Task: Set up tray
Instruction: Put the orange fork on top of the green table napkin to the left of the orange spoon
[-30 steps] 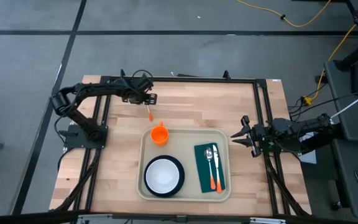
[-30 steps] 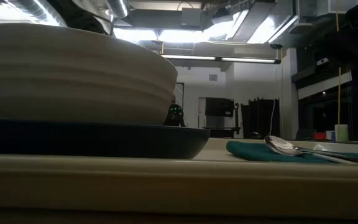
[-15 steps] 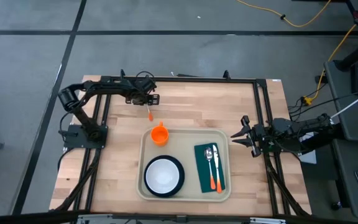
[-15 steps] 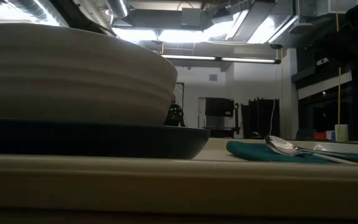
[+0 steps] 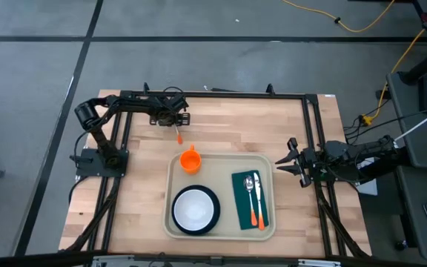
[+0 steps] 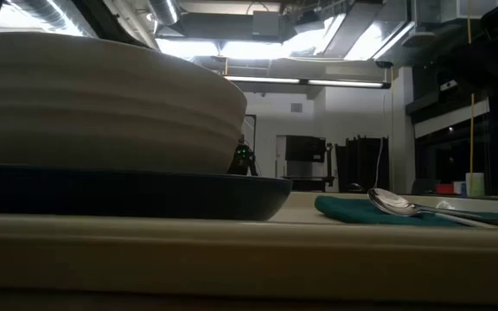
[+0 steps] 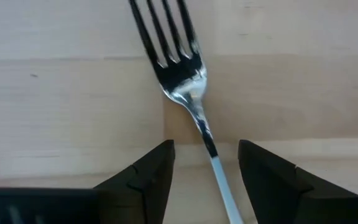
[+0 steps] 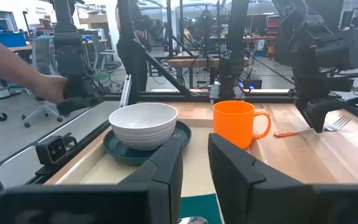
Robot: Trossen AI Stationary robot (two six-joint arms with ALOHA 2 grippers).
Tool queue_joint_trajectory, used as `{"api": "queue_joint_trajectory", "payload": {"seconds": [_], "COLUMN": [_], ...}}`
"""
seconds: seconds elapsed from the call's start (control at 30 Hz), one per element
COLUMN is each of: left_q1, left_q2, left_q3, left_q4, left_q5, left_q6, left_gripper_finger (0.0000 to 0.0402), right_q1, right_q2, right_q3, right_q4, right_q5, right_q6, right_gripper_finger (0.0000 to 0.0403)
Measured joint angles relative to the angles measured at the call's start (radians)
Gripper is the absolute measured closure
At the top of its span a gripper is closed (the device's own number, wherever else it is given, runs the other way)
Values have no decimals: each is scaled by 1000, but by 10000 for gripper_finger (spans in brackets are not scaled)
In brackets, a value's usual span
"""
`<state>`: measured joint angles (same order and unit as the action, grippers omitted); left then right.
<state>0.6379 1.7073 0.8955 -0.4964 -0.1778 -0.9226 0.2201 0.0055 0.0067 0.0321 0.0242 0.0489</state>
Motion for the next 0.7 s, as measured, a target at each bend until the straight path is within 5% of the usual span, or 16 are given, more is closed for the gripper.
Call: {"api": "queue_joint_trajectory", "payload": {"seconds": [0.7], "left_q1": [2], "left_q2": [1], "left_q3": [-2], "left_q4": [-24], "left_q5": [14], "left_q6": [28], "left_gripper_finger": [387], "right_q1": [0], "right_q2": [0], "right_q3": [0], "right_q4": [0], "right_q5": [0], "right_q6": [-1], "right_gripper_finger": [320]}}
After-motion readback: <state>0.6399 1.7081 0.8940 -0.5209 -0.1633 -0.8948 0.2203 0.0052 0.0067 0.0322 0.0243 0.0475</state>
